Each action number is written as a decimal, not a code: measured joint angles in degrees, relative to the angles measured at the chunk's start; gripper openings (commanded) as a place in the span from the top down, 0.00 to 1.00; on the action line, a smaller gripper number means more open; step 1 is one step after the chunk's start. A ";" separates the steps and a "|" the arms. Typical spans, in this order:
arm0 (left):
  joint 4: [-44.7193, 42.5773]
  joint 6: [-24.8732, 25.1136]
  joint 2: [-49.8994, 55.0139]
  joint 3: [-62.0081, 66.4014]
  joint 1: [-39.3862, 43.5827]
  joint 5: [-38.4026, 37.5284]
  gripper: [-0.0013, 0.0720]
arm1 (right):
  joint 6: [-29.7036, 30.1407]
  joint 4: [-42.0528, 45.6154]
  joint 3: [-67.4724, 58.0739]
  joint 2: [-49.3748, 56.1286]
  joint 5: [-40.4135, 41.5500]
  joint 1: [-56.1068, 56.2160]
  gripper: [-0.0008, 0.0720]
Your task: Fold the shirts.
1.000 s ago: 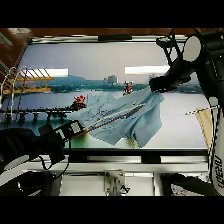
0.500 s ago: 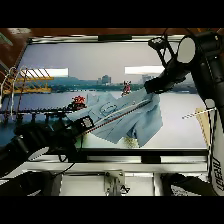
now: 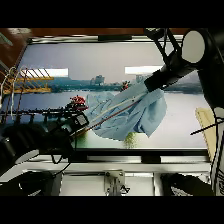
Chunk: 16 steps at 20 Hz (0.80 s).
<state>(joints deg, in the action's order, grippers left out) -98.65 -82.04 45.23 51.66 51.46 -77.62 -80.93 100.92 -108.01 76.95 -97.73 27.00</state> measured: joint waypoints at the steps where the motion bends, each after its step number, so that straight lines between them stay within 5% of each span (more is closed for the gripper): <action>1: 0.94 -0.35 -1.03 0.09 0.00 -0.55 0.92 | 0.17 -0.04 -0.35 -0.07 -0.33 0.13 0.88; 10: 9.42 -0.42 2.93 0.22 0.00 1.51 0.92 | 1.01 -1.36 -1.25 -0.85 -0.61 1.77 0.88; 16: 13.27 1.90 8.57 0.52 0.00 11.52 0.92 | 2.86 -0.11 -1.27 -1.05 0.17 7.43 0.88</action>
<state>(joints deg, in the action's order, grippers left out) -85.38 -80.14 53.80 52.18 51.46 -66.11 -78.06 100.82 -109.27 75.90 -97.56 34.44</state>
